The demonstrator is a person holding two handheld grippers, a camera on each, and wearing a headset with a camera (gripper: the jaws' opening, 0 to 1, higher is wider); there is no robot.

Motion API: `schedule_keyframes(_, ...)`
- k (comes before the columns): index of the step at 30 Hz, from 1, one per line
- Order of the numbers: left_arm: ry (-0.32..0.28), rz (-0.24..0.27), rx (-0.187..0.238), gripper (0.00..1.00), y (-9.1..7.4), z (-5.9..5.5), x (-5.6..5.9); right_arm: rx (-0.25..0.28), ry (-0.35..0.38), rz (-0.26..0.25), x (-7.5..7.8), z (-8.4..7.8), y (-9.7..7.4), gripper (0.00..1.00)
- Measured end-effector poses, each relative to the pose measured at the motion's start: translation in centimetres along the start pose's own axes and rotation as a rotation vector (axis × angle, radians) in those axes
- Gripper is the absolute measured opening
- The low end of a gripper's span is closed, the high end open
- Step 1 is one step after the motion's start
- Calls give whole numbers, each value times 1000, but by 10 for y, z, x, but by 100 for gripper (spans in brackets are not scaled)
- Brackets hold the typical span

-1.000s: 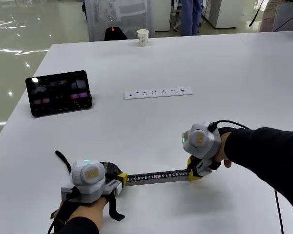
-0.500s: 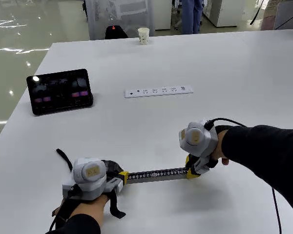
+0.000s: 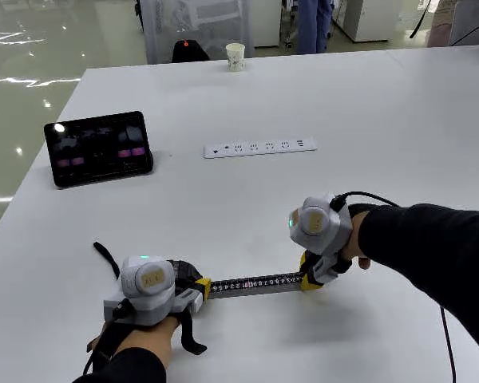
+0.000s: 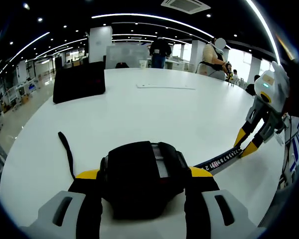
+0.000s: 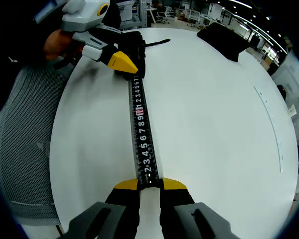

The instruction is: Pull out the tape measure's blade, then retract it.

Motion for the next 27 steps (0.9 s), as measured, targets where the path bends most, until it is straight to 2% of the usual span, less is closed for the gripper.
schedule_keyframes(27,-1,0,1,62,0,-1,0,9,10,-4,0,14,6,11)
Point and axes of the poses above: the centre of the closed fingertips' face, and the gripper's own axes: y roughly forward along the fingers, x roughly to its right, z roughly out of its top, the point moved 1 cm from there along -y, roughly backward along the fingers, and after that the axes turned 7 degrees about -y, right-handed, at the moved point
